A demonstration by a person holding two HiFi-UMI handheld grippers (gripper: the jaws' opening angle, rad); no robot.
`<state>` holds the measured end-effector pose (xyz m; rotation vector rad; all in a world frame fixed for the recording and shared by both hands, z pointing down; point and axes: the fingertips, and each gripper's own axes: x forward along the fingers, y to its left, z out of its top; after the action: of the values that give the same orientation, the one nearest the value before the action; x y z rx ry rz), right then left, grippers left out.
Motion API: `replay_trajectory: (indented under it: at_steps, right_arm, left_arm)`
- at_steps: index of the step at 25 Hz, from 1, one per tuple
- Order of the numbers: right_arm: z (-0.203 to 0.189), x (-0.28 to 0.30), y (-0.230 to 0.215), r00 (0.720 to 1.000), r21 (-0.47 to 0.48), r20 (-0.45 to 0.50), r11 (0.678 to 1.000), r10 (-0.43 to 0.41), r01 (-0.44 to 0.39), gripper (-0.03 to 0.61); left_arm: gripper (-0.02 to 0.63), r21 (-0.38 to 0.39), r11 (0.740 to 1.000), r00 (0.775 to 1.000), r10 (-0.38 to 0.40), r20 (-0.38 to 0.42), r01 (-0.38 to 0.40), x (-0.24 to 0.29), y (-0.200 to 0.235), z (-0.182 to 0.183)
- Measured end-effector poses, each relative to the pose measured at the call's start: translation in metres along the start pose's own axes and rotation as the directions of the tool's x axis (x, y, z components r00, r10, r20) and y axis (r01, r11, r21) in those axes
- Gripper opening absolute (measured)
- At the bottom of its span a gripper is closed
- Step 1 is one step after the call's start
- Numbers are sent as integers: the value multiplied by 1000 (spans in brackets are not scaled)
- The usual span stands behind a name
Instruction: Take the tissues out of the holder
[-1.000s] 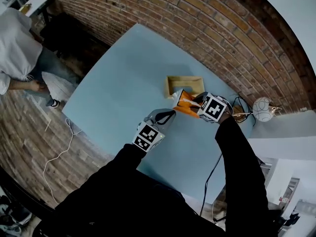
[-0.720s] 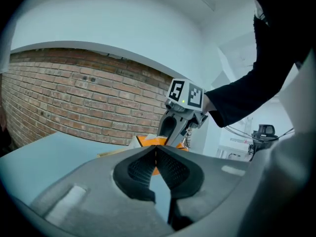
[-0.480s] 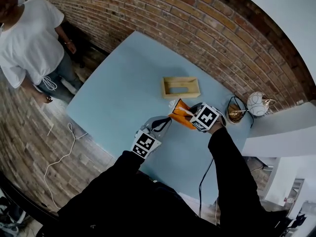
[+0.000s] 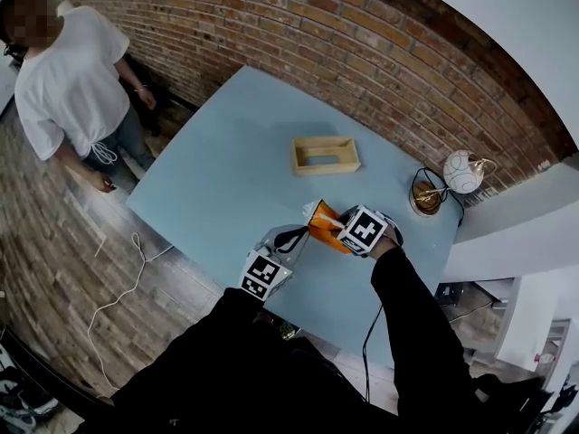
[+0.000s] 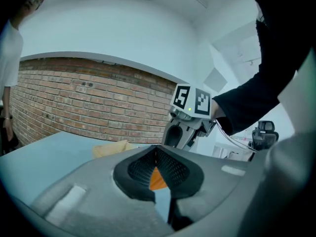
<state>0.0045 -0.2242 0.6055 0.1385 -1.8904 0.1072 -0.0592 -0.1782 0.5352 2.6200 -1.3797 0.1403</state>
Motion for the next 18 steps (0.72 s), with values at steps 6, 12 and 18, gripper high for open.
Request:
replay_trajectory:
  at_steps: [6, 12, 18]
  right_arm:
    - [-16, 11, 29, 1000, 10, -5, 1000, 7, -7, 129]
    - [-24, 30, 53, 1000, 33, -8, 999, 18, -18, 129]
    - [-27, 43, 68, 1000, 67, -25, 998, 16, -14, 129]
  left_arm:
    - [9, 16, 1000, 1000, -18, -23, 18, -19, -27, -5]
    - [10, 4, 999, 997, -45, -62, 45, -32, -30, -29]
    - [11, 3, 995, 988, -103, -115, 104, -38, -27, -50]
